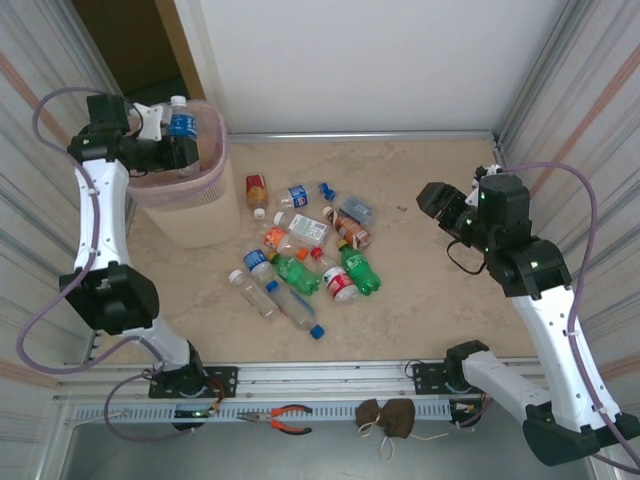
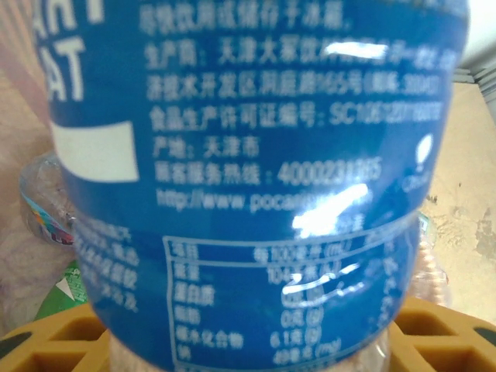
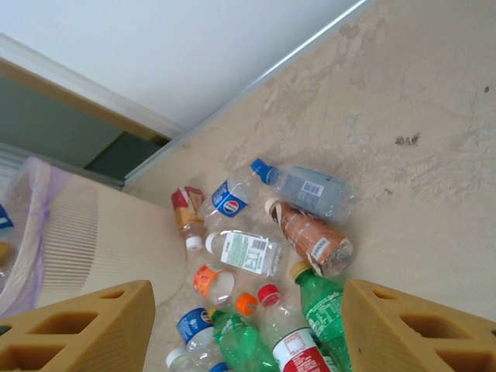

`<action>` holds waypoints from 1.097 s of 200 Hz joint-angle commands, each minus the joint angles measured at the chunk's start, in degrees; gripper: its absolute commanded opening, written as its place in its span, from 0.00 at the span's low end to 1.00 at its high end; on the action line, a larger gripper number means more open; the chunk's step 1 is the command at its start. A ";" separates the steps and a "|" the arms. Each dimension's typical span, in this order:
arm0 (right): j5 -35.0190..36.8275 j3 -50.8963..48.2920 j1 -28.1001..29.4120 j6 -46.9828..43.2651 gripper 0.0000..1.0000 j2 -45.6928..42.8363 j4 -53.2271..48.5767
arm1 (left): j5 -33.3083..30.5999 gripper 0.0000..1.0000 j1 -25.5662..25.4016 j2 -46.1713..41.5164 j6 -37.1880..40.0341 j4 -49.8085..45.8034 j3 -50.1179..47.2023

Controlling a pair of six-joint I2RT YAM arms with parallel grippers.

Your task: Put the plastic bottles in the bin

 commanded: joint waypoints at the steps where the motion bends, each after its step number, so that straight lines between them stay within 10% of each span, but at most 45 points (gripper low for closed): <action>1: -0.62 -0.61 -0.34 -0.11 0.63 0.17 1.25 | 1.16 0.54 0.18 1.20 1.84 -0.74 -2.13; 219: -0.86 -1.94 -0.49 0.24 0.63 -0.03 1.26 | 4.57 0.81 0.13 5.49 0.41 4.78 -9.52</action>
